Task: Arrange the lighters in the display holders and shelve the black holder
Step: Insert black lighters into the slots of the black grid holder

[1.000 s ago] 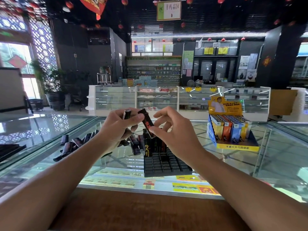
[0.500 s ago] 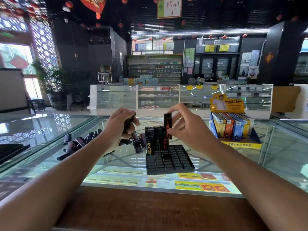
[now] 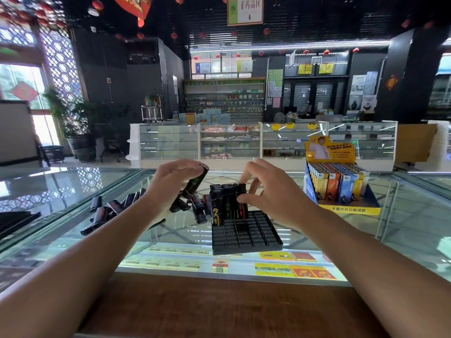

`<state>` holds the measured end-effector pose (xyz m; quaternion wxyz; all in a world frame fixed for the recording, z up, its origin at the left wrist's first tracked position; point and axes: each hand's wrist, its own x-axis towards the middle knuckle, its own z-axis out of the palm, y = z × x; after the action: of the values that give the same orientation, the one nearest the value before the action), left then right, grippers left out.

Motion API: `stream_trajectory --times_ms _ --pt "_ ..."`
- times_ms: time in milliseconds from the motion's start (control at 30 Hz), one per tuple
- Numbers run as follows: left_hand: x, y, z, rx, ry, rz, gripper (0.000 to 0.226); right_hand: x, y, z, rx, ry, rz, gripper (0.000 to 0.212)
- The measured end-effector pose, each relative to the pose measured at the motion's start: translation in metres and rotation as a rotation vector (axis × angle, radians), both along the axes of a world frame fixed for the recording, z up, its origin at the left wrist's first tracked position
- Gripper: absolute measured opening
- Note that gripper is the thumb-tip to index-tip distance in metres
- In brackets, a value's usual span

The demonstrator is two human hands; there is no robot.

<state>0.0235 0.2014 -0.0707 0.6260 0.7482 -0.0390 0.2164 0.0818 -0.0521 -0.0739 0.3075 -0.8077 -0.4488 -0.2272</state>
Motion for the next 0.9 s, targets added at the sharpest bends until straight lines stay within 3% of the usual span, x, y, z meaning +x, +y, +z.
stream_trajectory --times_ms 200,500,567,667,767,900 --pt "-0.004 -0.001 0.006 -0.114 -0.019 -0.020 0.010 0.006 0.005 -0.006 0.131 0.065 0.044 0.026" --pt "-0.005 -0.002 0.005 -0.144 -0.041 -0.072 0.008 0.010 -0.003 -0.001 0.054 0.016 0.017 0.019" --pt "-0.005 -0.002 0.005 -0.142 -0.062 -0.102 0.007 0.005 -0.003 0.000 0.064 -0.037 -0.007 0.024" --pt "-0.006 -0.002 0.004 -0.100 -0.079 -0.127 0.026 -0.006 0.004 0.002 0.166 -0.066 -0.023 0.030" --pt "-0.007 -0.008 0.005 -0.105 -0.120 -0.127 0.021 -0.019 0.016 0.004 0.229 -0.068 -0.002 0.037" --pt "-0.011 -0.011 0.009 -0.193 -0.156 -0.155 0.015 -0.035 0.024 0.006 0.120 -0.148 0.012 0.059"
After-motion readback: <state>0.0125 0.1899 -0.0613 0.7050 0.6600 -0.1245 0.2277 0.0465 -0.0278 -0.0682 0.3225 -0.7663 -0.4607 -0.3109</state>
